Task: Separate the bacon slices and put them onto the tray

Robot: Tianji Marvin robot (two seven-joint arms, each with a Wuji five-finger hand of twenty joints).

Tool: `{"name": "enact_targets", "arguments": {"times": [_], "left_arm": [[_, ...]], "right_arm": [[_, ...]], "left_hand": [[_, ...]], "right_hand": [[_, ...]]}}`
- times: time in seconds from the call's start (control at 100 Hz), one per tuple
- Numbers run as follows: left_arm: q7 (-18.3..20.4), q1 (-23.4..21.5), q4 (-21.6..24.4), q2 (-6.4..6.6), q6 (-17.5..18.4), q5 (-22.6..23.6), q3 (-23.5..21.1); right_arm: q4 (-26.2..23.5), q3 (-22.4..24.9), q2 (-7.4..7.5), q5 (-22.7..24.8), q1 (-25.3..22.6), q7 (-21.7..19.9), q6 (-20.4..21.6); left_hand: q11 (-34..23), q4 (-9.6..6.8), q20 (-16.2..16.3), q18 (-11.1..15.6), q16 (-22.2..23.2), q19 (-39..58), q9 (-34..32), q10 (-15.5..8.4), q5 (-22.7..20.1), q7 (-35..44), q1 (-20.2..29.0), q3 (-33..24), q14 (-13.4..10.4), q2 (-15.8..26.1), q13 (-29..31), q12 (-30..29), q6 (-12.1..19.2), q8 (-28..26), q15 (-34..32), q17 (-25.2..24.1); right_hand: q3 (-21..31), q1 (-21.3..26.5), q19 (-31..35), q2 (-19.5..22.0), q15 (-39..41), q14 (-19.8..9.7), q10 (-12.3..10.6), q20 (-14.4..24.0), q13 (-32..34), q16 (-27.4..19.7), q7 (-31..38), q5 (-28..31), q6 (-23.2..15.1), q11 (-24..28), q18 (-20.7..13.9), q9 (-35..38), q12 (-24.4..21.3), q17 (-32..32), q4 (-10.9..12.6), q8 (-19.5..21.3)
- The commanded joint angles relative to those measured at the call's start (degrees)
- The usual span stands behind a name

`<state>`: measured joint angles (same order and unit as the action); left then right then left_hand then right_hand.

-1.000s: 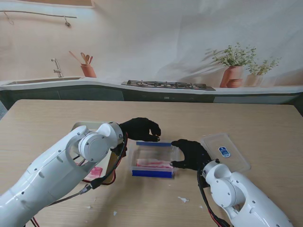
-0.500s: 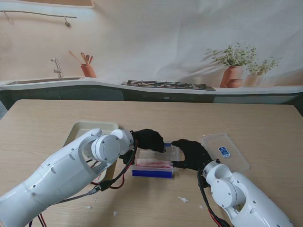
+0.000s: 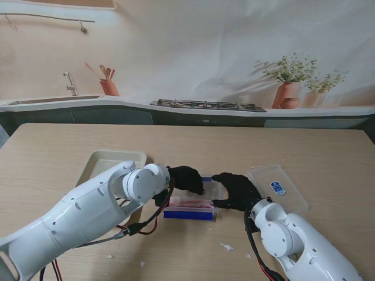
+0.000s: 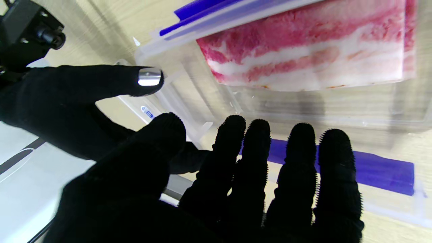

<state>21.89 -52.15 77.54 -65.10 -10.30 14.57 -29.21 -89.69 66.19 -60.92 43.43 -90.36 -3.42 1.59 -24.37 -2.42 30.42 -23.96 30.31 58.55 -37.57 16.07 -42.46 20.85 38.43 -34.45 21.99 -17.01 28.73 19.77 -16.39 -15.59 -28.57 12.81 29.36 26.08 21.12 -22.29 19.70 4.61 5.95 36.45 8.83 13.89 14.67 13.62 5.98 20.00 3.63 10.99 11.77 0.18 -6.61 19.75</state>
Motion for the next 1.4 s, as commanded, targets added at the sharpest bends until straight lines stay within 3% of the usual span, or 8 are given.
{"name": "enact_targets", "arguments": {"times": [0.0, 0.36, 0.56, 0.78, 1.04, 1.39], "left_arm": [[0.88, 0.71, -1.16, -0.79, -0.43, -0.22, 0.62], [0.36, 1.69, -4.56, -2.09, -0.98, -1.64, 2.95], [0.00, 1.80, -5.42, -2.47, -1.03, -1.81, 3.56], [0.80, 1.99, -5.65, -2.51, -1.99, -2.67, 4.13], [1.04, 1.12, -3.96, -1.84, -1.90, -2.31, 3.22], [2.39, -0.72, 0.39, -0.30, -3.21, -2.40, 0.25]], "right_arm": [[-0.38, -0.06, -0.39, -0.03, -0.40, -0.77, 0.02], [-0.44, -0.18, -0.38, -0.06, -0.44, -0.83, -0.11], [-0.44, -0.28, -0.37, -0.13, -0.39, -0.97, -0.18], [-0.45, -0.30, -0.38, -0.15, -0.41, -0.90, -0.22], [-0.45, -0.31, -0.40, -0.19, -0.40, -0.88, -0.37], [-0.47, -0.35, -0.37, -0.24, -0.31, -1.13, -0.53]], "left_hand": [[0.00, 2.68, -0.29, 0.52, -1.05, -0.93, 1.04, 0.65, 1.00, -0.71, -0.12, 0.65, -0.13, 1.05, -1.63, -0.50, -1.12, 0.55, 0.65, -0.61], [0.36, 2.72, -1.99, 1.91, -4.85, -4.38, 3.16, 0.90, 3.00, -1.39, -1.15, 0.54, 0.72, 1.52, -6.54, -0.79, -1.77, 1.36, 4.19, -3.59], [1.55, 2.71, -2.64, 2.82, -6.56, -5.67, 8.34, 0.45, 7.20, -2.93, -1.61, 1.21, 0.04, 1.80, -9.62, -1.22, -1.67, 2.04, 4.48, -5.78], [-1.77, 2.55, -0.66, 2.95, -2.23, -1.44, 7.29, 0.50, 7.69, -0.98, -1.32, 2.60, -1.28, 2.41, -4.87, 0.26, -0.86, 1.29, -1.04, -6.72], [-3.65, 2.45, 0.36, 3.30, 1.22, 0.51, 6.78, 0.93, 8.07, 0.14, -1.17, 2.90, -1.59, 2.38, -3.15, 1.84, -0.87, 0.72, -3.41, -7.14], [-3.59, 2.49, 0.74, 3.89, 1.76, 1.31, 6.63, 1.38, 7.84, -0.04, -1.05, 3.49, -1.15, 2.39, -2.42, 2.25, -1.35, 0.86, -3.19, -6.38]], "right_hand": [[0.51, 0.62, -1.76, 0.53, 0.22, -1.69, -1.81, 1.15, -1.24, 0.32, -0.05, -1.16, 1.02, 0.49, 0.08, -0.79, 0.09, -0.19, 1.34, 0.05], [0.54, 0.60, -1.76, 0.46, 0.26, -1.77, -1.82, 1.14, -1.20, 0.34, 0.01, -1.11, 1.06, 0.49, 0.14, -0.77, 0.09, -0.20, 1.32, 0.04], [0.55, 0.63, -1.76, 0.47, 0.24, -1.79, -1.79, 1.14, -1.21, 0.34, 0.01, -1.14, 1.08, 0.49, 0.13, -0.78, 0.09, -0.19, 1.32, 0.02], [0.53, 0.59, -1.75, 0.54, 0.26, -1.79, -1.80, 1.14, -1.21, 0.35, 0.02, -1.12, 1.06, 0.46, 0.13, -0.78, 0.08, -0.19, 1.31, 0.00], [0.51, 0.65, -1.75, 0.67, 0.27, -1.80, -1.81, 1.15, -1.21, 0.35, 0.05, -1.10, 0.99, 0.45, 0.09, -0.77, 0.07, -0.23, 1.32, -0.02], [0.37, 0.68, -1.74, 0.65, 0.25, -1.75, -1.80, 1.17, -1.25, 0.34, 0.10, -1.04, 1.00, 0.46, 0.13, -0.77, 0.08, -0.27, 1.33, -0.04]]}}
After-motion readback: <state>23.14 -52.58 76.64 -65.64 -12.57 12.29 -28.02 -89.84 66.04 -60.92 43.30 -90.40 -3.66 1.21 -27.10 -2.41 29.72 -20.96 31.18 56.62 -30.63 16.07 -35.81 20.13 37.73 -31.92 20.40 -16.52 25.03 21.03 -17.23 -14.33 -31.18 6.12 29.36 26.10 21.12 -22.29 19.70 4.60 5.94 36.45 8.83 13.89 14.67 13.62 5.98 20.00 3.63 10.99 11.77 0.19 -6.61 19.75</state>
